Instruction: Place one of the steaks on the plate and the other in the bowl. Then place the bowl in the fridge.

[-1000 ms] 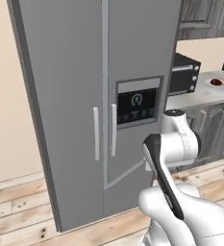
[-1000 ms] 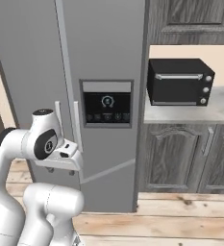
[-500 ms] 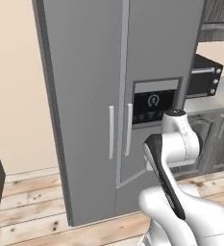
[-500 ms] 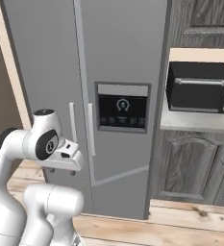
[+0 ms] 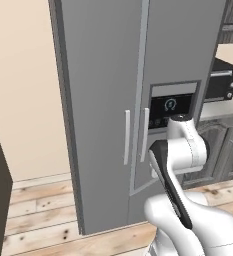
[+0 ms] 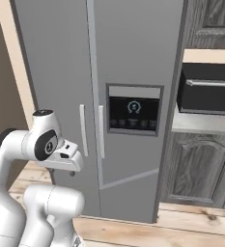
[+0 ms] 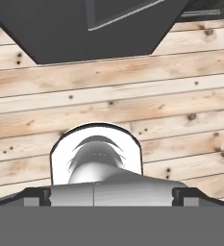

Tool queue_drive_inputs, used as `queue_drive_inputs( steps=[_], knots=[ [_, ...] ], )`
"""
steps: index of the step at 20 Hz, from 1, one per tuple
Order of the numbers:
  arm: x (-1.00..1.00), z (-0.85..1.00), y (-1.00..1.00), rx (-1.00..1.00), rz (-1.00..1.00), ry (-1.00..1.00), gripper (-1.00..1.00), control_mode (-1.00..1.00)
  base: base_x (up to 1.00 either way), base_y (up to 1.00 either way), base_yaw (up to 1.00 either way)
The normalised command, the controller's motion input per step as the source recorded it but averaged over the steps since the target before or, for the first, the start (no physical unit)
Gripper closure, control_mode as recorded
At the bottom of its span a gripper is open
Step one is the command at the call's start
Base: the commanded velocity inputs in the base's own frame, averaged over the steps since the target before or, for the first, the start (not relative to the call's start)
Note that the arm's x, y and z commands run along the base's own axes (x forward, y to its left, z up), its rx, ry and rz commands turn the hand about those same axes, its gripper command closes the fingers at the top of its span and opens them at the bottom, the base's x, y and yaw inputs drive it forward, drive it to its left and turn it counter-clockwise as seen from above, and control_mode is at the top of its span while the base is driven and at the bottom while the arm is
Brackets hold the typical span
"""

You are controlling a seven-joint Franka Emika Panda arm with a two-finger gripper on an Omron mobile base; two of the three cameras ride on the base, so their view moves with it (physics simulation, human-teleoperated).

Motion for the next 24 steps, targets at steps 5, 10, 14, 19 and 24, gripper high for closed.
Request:
queue_drive_inputs(
  steps=[5,10,14,19,24],
  knots=[
    [0.0,0.0,0.0,0.0,0.0,0.0,-1.0,1.0,0.11,-0.31,0.03],
    [0.0,0.0,0.0,0.0,0.0,0.0,-1.0,1.0,0.0,-0.06,0.0],
    [0.0,0.0,0.0,0.0,0.0,0.0,-1.0,1.0,0.0,0.0,0.0],
    [0.07,0.0,-0.02,0.0,0.01,-0.04,-1.0,-1.0,0.02,0.0,0.0],
    [0.86,0.0,-0.28,0.01,0.04,-0.34,-1.0,-1.0,0.0,0.0,0.0]
  ],
)
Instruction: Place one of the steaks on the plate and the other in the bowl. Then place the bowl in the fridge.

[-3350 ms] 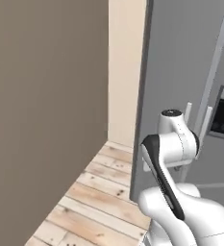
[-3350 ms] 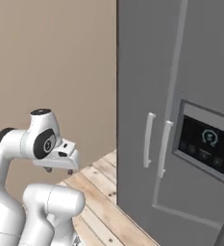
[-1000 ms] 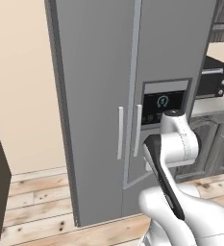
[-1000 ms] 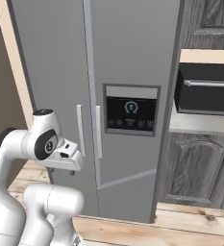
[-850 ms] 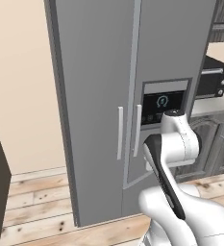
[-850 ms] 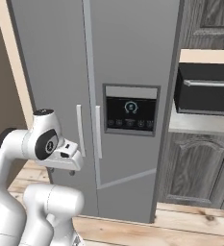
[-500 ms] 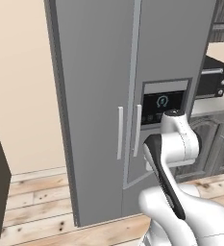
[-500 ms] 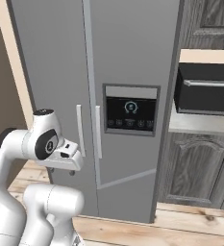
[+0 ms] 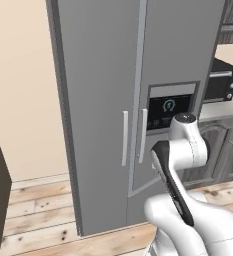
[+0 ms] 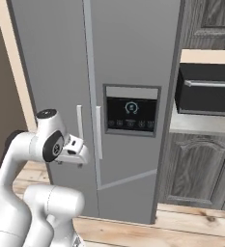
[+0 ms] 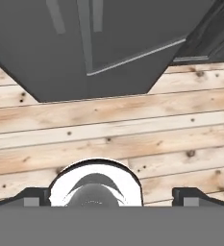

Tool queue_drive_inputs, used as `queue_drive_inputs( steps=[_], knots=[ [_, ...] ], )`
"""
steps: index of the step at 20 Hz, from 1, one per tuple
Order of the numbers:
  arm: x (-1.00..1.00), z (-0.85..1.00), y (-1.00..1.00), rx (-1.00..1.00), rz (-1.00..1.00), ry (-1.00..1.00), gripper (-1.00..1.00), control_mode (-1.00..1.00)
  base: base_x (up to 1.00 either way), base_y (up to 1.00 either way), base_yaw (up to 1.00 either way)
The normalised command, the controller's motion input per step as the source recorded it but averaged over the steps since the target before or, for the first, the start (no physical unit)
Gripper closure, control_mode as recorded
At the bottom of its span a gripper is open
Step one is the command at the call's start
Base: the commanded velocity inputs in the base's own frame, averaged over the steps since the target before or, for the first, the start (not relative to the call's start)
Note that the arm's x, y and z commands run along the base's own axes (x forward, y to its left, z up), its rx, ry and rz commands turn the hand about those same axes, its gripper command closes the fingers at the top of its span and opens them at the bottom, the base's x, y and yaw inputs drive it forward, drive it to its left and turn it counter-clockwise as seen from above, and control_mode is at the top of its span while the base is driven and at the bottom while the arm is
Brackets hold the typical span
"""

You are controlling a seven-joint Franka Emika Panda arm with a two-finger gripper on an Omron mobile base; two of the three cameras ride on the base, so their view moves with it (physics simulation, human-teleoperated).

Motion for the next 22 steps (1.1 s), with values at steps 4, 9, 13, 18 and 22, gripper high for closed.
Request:
queue_drive_inputs(
  steps=[4,9,13,18,22],
  knots=[
    [0.94,-0.05,-0.17,0.0,0.03,-0.17,-1.0,-1.0,0.0,0.0,0.0],
    [1.0,0.07,-0.23,0.05,0.02,0.19,-1.0,-1.0,0.0,0.0,0.0],
    [0.97,0.0,-0.14,0.04,0.08,0.03,-1.0,-1.0,0.0,0.0,0.0],
    [0.83,0.0,0.0,0.0,0.09,-0.04,-1.0,-1.0,0.0,0.0,0.0],
    [0.88,-0.08,0.02,0.0,0.03,-0.03,-1.0,-1.0,0.0,0.0,0.0]
  ],
)
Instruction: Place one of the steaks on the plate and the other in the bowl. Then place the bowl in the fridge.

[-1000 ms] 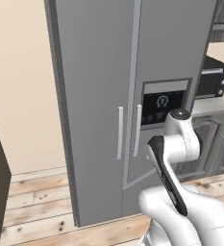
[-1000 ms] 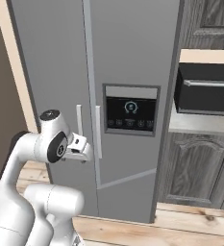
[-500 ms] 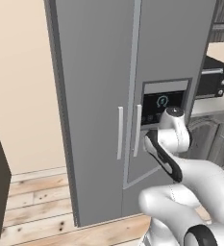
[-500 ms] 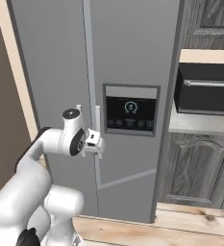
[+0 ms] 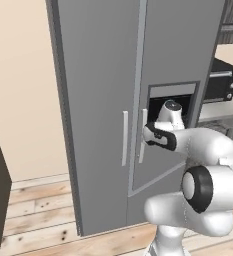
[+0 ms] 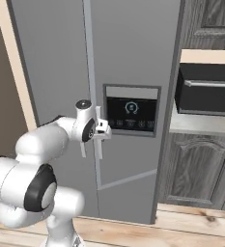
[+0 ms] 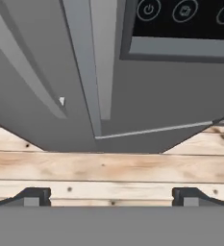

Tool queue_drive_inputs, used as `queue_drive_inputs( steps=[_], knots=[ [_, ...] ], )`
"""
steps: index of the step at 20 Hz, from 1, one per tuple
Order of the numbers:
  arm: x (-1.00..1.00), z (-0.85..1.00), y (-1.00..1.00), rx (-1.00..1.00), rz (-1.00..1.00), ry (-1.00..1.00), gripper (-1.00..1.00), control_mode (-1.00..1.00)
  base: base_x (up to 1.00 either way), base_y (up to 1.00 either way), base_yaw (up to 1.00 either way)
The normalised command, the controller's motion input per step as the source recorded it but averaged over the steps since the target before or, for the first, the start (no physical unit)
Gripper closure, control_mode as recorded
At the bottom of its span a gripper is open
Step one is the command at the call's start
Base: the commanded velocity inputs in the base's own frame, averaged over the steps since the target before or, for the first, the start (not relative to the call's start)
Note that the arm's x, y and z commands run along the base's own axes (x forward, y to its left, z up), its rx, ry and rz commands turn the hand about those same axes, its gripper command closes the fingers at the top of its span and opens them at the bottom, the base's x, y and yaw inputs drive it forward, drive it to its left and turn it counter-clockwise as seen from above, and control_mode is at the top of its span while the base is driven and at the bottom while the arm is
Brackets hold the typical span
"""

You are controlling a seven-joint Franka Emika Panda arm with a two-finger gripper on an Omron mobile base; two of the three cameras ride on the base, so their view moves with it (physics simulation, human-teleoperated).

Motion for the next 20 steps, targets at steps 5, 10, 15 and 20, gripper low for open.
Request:
queue_drive_inputs(
  steps=[5,10,15,20],
  knots=[
    [0.62,-0.15,0.08,0.0,0.01,-0.05,-1.0,-1.0,0.0,0.0,0.0],
    [0.79,-0.09,0.04,0.0,0.03,-0.13,-1.0,-1.0,0.0,0.0,0.0],
    [0.61,-0.11,0.25,0.0,0.0,-0.06,-1.0,-1.0,0.0,0.0,0.0],
    [0.43,-0.14,0.05,0.0,0.0,0.0,-1.0,-1.0,0.0,0.0,0.0]
  ],
)
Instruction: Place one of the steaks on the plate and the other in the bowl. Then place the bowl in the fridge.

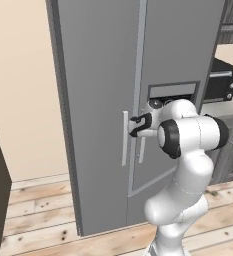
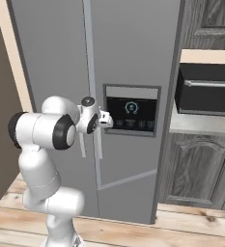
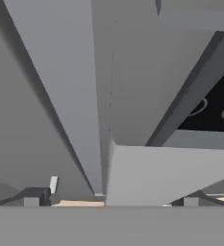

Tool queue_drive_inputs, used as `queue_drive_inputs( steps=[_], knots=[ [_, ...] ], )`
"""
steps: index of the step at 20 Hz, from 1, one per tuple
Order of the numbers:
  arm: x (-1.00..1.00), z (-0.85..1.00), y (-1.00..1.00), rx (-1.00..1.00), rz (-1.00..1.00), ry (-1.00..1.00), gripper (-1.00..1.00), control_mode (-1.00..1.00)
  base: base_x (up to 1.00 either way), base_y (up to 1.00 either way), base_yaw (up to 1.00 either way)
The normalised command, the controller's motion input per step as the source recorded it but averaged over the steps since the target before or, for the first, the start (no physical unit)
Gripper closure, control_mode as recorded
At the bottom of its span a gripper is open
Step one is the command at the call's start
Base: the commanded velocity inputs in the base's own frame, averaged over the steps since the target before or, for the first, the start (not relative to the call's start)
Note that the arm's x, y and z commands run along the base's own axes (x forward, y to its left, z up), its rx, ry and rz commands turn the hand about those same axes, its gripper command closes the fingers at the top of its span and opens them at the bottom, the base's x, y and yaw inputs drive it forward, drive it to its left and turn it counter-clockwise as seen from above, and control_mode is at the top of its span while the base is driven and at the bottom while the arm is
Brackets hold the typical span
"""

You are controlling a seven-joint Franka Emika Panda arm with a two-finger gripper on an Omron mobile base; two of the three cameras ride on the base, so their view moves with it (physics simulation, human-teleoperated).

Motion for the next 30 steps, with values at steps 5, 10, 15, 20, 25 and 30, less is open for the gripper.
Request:
queue_drive_inputs(
  steps=[5,10,15,20,25,30],
  knots=[
    [0.31,-0.13,-0.12,0.0,0.0,0.0,-1.0,-1.0,0.0,0.0,0.0],
    [0.29,-0.23,-0.24,0.0,0.0,0.0,-1.0,-1.0,0.0,0.0,0.0],
    [0.18,0.0,-0.28,0.0,0.0,0.0,-1.0,-1.0,0.0,0.0,0.0],
    [0.13,0.0,-0.11,0.0,0.02,0.0,1.0,-1.0,0.0,0.0,0.0],
    [0.22,0.0,-0.01,0.0,0.0,0.0,1.0,-1.0,0.0,0.0,0.0],
    [0.01,0.0,-0.09,0.0,0.0,0.0,1.0,-1.0,0.0,0.0,0.0]
  ],
)
